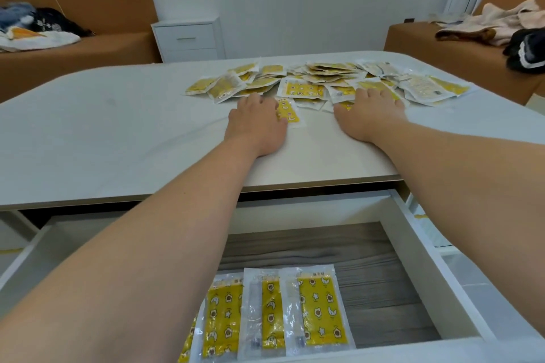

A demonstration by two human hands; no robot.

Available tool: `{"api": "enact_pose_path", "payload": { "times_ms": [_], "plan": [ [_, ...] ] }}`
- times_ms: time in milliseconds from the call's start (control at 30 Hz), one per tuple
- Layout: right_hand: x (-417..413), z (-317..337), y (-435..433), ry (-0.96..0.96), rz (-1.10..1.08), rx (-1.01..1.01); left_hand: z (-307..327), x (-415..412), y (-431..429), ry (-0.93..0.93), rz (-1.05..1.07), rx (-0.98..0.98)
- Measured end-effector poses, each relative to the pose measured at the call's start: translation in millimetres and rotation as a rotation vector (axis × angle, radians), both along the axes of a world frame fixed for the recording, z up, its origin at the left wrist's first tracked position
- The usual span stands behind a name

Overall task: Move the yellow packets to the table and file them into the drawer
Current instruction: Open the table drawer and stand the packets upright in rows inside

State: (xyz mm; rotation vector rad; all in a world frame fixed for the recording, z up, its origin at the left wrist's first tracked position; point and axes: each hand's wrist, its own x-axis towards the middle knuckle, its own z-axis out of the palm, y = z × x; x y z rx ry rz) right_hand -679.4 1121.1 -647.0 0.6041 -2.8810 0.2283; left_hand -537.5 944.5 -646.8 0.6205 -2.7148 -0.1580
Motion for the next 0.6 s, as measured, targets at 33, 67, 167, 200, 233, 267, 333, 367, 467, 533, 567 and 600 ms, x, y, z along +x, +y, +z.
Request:
{"api": "enact_pose_path", "payload": {
  "times_ms": [33, 67, 167, 200, 233, 267, 333, 367, 467, 533, 567, 600],
  "plan": [
    [0, 1, 1, 0.001, -0.004, 0.0, 0, 0, -1, -0.02, -0.008, 0.008],
    [2, 2, 1, 0.036, 0.006, -0.011, 1, 0, -1, -0.039, -0.012, 0.015],
    [7, 2, 2, 0.143, 0.063, -0.046, 2, -1, -1, -0.093, -0.001, 0.043],
    [6, 1, 3, 0.127, 0.044, -0.057, 3, -1, 0, -0.109, 0.004, 0.053],
    [6, 1, 3, 0.087, 0.0, -0.063, 4, -1, 0, -0.124, 0.005, 0.059],
    [5, 2, 3, 0.038, -0.051, -0.065, 4, -1, 0, -0.14, 0.003, 0.063],
    [8, 3, 4, 0.007, -0.089, -0.077, 6, -1, 1, -0.163, -0.003, 0.071],
    [10, 4, 4, 0.034, -0.08, -0.107, 6, -1, 1, -0.166, -0.003, 0.074],
    [12, 5, 3, 0.06, -0.07, -0.211, 5, 0, 3, -0.146, 0.011, 0.096],
    [9, 6, 5, -0.031, -0.113, -0.244, 5, -1, 3, -0.122, 0.026, 0.113],
    [8, 7, 6, -0.082, -0.143, -0.247, 4, -1, 3, -0.11, 0.034, 0.12],
    [7, 8, 7, -0.121, -0.176, -0.242, 5, -1, 3, -0.103, 0.04, 0.127]
  ]
}}
